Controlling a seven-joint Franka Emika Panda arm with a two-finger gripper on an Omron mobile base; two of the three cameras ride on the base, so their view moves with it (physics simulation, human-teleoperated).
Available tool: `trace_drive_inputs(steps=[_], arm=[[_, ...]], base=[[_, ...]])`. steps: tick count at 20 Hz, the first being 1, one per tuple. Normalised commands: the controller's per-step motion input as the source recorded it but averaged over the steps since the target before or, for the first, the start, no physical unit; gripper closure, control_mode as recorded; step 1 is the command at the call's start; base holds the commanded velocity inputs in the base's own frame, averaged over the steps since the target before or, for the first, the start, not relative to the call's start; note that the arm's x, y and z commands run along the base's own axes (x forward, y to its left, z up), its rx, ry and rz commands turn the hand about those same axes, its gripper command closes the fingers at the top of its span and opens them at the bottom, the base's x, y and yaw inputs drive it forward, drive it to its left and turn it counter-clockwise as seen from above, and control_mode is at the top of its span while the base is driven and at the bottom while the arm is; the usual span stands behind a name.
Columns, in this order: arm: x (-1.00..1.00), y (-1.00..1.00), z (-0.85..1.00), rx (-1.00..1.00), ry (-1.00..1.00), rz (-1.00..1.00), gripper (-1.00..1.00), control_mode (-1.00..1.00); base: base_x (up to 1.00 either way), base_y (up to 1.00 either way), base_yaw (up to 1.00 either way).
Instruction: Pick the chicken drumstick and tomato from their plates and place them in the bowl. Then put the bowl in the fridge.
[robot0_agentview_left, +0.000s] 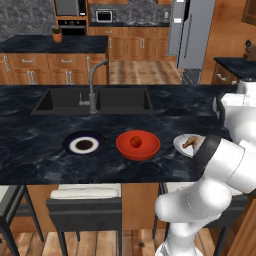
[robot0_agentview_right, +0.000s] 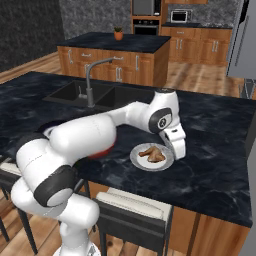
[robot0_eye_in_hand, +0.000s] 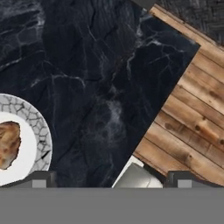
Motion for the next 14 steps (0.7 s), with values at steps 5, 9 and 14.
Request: trace_drive_inputs(steps=[5, 9, 14], arm=[[0.02, 0.64, -0.2, 0.01, 0.01, 0.0, -1.0, -1.0], [0.16, 0.41, -0.11, 0.12, 0.13, 0.0, -1.0, -1.0], [0.11, 0.43, -0.03, 0.1, 0.1, 0.0, -1.0, -1.0]], base=[[0.0, 0.0, 0.0], [0.0, 0.0, 0.0], [0.0, 0.0, 0.0]])
